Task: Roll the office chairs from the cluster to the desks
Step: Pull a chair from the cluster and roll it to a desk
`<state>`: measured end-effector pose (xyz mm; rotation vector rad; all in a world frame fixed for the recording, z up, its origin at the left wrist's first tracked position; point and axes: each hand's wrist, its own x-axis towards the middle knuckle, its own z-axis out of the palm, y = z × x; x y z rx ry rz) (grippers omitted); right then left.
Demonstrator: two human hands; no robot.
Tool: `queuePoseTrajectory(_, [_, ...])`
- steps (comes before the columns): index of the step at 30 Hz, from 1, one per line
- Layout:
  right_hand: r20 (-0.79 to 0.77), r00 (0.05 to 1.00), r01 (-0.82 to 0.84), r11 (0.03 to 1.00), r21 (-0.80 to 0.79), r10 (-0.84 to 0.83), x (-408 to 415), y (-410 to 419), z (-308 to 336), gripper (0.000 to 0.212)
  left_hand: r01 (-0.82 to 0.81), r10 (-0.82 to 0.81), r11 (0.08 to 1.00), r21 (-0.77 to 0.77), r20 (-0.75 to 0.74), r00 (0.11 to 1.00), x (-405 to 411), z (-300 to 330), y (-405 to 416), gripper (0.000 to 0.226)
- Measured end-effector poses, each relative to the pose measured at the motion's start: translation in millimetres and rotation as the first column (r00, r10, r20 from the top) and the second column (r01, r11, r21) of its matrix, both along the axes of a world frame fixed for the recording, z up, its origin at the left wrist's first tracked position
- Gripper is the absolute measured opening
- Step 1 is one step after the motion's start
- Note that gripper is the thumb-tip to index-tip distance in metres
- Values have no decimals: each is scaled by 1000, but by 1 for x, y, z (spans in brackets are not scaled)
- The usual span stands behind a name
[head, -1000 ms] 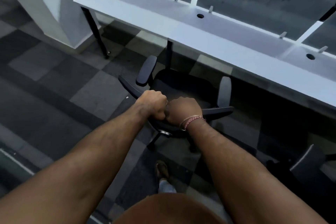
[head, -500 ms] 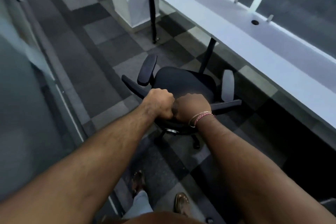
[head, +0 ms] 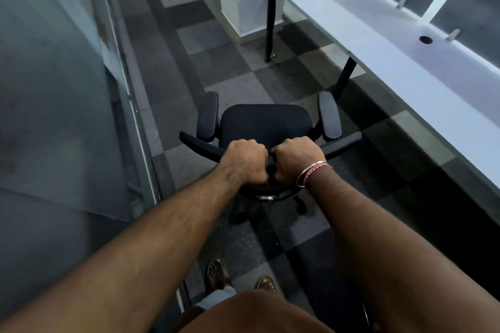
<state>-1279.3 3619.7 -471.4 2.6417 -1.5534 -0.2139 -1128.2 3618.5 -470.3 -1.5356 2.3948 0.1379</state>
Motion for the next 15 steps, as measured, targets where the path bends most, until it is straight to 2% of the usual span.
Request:
queuePoseTrajectory(4, [19, 1000, -23, 1000, -6, 24, -7, 3, -5, 36, 38, -39, 999, 26, 32, 999, 2, 8, 0, 21])
queuePoseTrajectory(8, [21, 997, -72, 997, -1, 72, -15, -1, -5, 37, 64, -67, 997, 39, 77, 995, 5, 9, -6, 27])
queuePoseTrajectory(15, [-39, 993, -115, 993, -25, 114, -24, -12, -4, 48, 50, -52, 998, 37, 74, 996, 5, 1, -16, 30])
